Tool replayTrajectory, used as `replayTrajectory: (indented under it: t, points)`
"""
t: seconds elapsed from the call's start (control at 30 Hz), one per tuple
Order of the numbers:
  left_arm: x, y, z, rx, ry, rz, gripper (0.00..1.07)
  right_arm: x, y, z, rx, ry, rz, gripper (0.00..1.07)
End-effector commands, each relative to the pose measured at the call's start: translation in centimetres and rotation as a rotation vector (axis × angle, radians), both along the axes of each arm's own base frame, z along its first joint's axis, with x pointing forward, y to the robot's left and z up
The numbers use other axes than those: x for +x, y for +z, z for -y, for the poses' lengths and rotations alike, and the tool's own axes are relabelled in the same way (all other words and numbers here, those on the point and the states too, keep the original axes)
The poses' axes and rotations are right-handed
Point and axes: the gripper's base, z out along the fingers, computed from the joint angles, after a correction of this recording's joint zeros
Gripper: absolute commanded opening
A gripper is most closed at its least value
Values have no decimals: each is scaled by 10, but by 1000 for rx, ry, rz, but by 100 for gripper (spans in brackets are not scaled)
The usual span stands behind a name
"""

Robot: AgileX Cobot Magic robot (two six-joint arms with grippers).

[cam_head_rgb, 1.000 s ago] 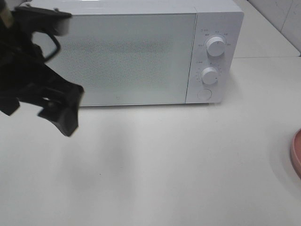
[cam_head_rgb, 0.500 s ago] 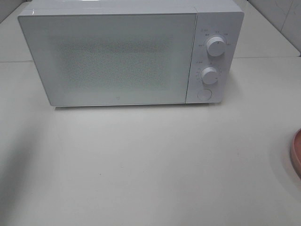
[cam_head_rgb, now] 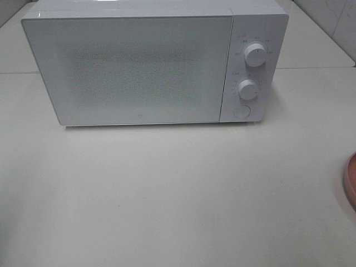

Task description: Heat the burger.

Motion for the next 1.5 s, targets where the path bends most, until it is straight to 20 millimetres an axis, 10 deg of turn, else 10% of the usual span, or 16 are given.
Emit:
replayTrajectory:
  t: [0.03, 0.83, 1.5]
  points:
    - [-17, -10, -2, 32, 0, 42, 100, -4, 0, 0, -3, -4, 37, 74]
    - [-94, -6, 2, 68, 23, 673, 100, -4, 0, 0, -3, -4, 38, 74]
    - [-93, -6, 2, 65, 22, 671, 100, -4, 0, 0, -3, -4, 38, 74]
